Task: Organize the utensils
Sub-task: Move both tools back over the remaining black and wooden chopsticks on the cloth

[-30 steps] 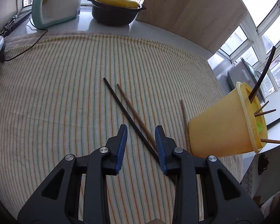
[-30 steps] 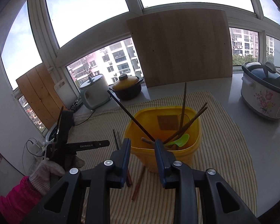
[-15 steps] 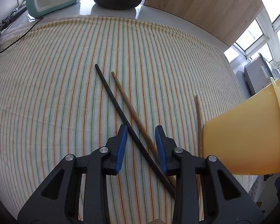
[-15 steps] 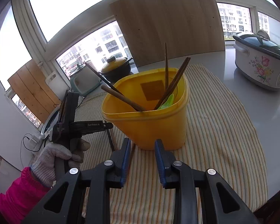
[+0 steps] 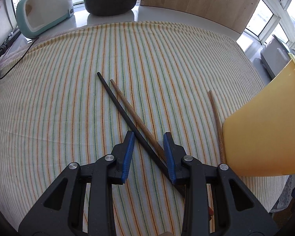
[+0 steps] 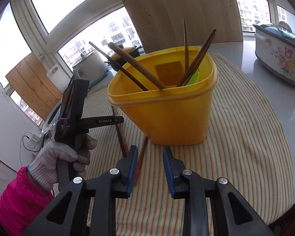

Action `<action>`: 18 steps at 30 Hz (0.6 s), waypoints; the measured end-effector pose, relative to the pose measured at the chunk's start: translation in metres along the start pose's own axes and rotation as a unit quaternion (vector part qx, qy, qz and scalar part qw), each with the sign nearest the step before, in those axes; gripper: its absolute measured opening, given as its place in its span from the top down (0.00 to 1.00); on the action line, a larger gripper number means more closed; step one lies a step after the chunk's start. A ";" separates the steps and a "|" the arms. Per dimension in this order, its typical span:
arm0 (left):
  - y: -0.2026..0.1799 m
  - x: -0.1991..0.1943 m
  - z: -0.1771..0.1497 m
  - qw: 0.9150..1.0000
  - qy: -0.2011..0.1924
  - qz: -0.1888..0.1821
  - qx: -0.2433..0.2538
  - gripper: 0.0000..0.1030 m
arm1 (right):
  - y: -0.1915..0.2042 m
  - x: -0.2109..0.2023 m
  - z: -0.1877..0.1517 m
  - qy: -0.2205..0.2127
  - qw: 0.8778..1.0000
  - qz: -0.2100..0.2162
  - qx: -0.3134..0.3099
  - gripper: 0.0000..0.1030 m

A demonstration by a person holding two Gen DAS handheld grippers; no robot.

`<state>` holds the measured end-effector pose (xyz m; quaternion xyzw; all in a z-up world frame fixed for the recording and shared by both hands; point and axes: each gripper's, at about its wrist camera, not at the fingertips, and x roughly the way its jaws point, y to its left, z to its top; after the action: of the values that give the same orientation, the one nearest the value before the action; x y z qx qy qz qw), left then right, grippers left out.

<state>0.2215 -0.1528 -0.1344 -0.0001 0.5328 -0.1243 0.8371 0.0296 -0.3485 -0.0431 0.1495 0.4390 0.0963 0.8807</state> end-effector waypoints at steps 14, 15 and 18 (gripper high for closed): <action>0.014 -0.017 -0.034 0.993 -0.007 -0.013 0.114 0.76 | 0.030 0.014 -0.008 0.024 0.999 -0.003 -0.025 0.74; 0.017 -0.019 -0.037 0.993 -0.006 -0.018 0.119 0.77 | 0.032 0.015 -0.009 0.026 0.999 -0.003 -0.028 0.74; 0.027 -0.024 -0.045 0.992 -0.004 -0.034 0.118 0.77 | 0.040 0.020 -0.009 0.030 0.999 -0.002 -0.035 0.74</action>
<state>0.1771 -0.1160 -0.1358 0.0799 0.5106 -0.2149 0.8287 0.0328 -0.3031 -0.0490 0.1150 0.4617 0.1144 0.8721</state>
